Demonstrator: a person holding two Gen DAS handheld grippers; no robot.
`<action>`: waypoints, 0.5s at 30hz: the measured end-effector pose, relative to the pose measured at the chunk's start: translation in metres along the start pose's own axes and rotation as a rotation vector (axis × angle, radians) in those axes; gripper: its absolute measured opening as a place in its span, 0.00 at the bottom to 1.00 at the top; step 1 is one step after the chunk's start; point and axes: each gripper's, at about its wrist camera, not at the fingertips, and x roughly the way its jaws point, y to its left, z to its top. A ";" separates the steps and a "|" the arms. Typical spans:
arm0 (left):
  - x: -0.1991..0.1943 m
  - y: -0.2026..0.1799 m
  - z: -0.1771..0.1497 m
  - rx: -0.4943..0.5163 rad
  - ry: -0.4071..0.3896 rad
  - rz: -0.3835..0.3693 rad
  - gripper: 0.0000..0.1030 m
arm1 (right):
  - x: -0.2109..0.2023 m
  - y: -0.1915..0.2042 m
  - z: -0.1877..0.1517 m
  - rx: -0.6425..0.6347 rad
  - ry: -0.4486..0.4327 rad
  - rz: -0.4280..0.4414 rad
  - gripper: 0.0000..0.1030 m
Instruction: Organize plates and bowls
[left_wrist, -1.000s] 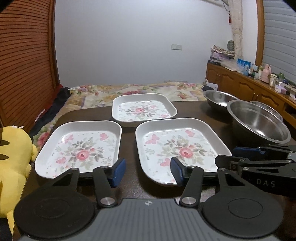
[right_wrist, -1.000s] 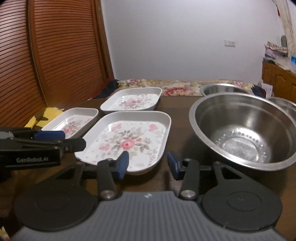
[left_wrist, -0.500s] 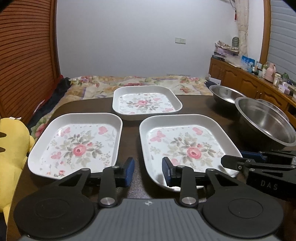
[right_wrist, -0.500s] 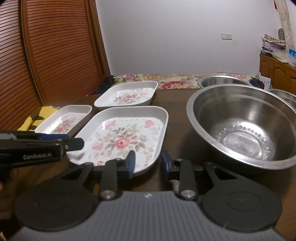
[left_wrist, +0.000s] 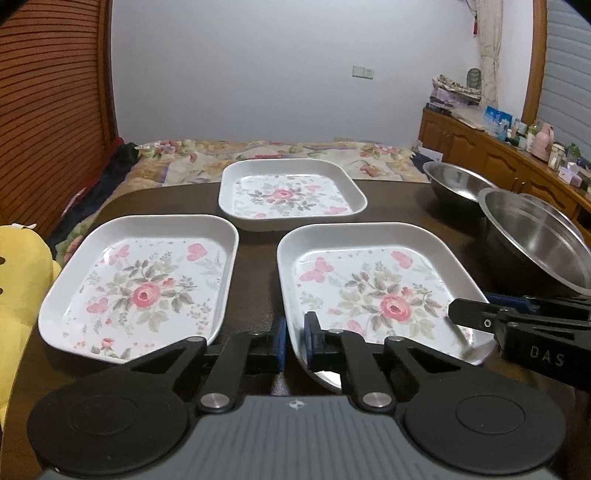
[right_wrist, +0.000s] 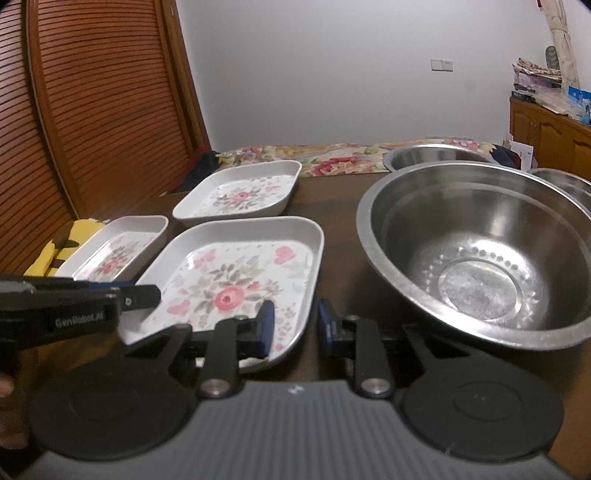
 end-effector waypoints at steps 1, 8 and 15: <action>-0.001 0.001 0.000 -0.003 0.002 -0.003 0.10 | 0.000 -0.001 0.000 0.001 0.000 0.001 0.24; -0.015 0.002 -0.004 -0.028 -0.007 -0.019 0.10 | -0.005 0.000 -0.003 -0.008 0.007 0.037 0.20; -0.036 0.007 -0.014 -0.067 -0.032 -0.055 0.11 | -0.021 -0.002 -0.006 0.010 -0.010 0.081 0.19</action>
